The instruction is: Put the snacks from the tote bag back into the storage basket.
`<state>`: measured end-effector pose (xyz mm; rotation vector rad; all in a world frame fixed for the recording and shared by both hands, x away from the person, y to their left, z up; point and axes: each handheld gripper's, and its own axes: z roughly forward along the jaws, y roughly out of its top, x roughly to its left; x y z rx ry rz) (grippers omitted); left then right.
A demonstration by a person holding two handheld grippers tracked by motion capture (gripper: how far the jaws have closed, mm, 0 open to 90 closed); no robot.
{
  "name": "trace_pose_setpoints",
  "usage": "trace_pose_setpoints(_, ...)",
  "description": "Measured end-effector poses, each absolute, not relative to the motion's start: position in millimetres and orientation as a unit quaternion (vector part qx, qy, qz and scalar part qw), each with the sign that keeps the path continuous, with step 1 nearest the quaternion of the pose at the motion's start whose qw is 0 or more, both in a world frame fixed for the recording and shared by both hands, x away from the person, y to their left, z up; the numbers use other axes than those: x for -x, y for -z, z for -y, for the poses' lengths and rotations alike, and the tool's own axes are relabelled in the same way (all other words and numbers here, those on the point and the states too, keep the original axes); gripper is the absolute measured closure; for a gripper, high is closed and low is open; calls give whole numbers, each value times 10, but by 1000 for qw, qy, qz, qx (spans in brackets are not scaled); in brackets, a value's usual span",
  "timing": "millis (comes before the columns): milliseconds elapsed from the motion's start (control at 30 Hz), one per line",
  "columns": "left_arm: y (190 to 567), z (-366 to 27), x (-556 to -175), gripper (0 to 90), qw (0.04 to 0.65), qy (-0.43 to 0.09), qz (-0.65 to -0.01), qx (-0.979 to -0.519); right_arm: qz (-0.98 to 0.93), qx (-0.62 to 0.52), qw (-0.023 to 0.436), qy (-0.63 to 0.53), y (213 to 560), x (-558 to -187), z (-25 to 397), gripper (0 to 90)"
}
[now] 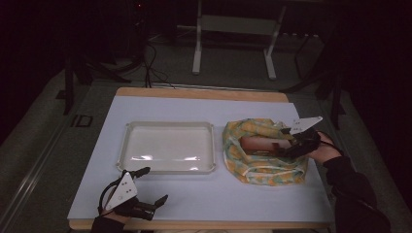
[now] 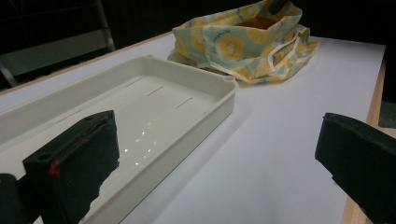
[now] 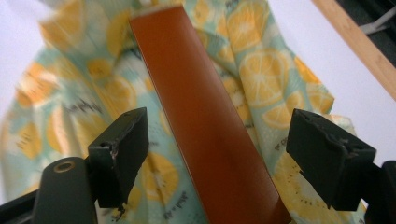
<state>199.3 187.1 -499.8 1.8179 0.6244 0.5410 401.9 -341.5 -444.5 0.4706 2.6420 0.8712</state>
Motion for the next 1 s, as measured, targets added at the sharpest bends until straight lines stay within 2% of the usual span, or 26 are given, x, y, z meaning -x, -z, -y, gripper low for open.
trace_pose_setpoints(767,5016,-1862,-1995,0,540,-221,-262,-768,-965,-123,128,-192,4763,-4222,3305,235)
trace_pose_setpoints(933,5018,-1867,-1988,0,540,-221,-263,-768,-968,-121,120,-183,4772,-4254,3299,272)
trace_pose_setpoints(1000,5018,-1871,-1987,0,540,-222,-264,-768,-970,-116,121,-178,4775,-4268,3294,313)
